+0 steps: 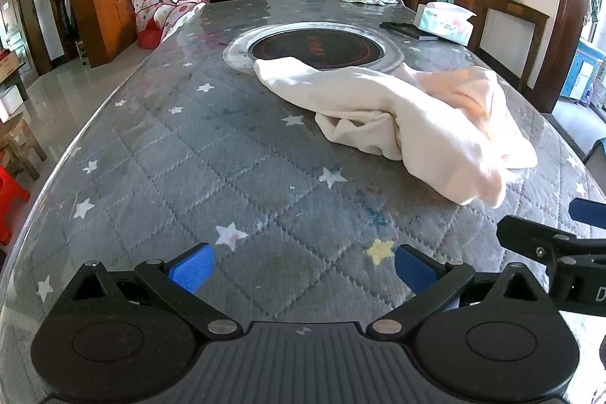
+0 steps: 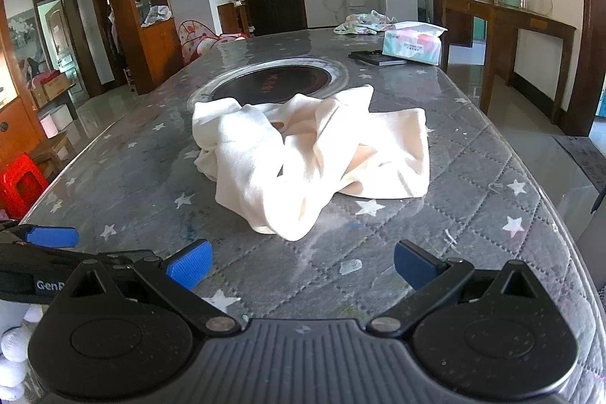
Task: Fold clothes
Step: 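Grasp the sweatshirt with the left tool while the right tool grasps it too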
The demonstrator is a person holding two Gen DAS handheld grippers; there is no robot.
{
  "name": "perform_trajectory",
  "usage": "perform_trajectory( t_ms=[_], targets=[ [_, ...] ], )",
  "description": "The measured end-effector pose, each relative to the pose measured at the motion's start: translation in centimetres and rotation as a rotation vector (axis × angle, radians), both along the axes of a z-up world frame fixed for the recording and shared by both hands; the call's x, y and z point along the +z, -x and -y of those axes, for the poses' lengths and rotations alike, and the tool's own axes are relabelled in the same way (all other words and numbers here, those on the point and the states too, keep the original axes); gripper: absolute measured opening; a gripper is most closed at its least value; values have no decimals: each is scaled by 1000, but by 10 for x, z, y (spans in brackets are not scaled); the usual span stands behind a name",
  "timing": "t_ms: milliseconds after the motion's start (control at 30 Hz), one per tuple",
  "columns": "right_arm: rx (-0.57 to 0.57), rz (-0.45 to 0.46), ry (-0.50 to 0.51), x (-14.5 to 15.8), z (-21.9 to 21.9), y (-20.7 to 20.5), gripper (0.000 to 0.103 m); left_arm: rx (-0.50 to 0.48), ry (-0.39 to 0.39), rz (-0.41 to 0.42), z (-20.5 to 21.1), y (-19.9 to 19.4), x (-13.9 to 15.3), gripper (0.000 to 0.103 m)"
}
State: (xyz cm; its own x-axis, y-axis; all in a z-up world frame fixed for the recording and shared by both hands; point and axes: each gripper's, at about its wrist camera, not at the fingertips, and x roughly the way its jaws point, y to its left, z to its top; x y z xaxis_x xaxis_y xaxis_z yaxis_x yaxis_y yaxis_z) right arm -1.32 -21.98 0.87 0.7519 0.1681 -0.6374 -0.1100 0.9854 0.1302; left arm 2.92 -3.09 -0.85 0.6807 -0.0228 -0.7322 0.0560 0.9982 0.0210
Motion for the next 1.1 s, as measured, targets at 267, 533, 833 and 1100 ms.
perform_trajectory(
  t_ms=[267, 533, 833, 1100],
  targets=[
    [-24, -8, -11, -3, 8, -14, 103, -28, 7, 40, 3, -16, 10, 103],
    [-34, 13, -2, 5, 19, -34, 103, -79, 24, 95, 17, -38, 28, 102],
    [-37, 44, 19, 13, 25, -54, 102, -102, 47, 100, 28, -63, 35, 100],
    [-80, 69, 11, 26, 38, -86, 90, -96, 99, 115, 29, -96, 46, 91]
  ],
)
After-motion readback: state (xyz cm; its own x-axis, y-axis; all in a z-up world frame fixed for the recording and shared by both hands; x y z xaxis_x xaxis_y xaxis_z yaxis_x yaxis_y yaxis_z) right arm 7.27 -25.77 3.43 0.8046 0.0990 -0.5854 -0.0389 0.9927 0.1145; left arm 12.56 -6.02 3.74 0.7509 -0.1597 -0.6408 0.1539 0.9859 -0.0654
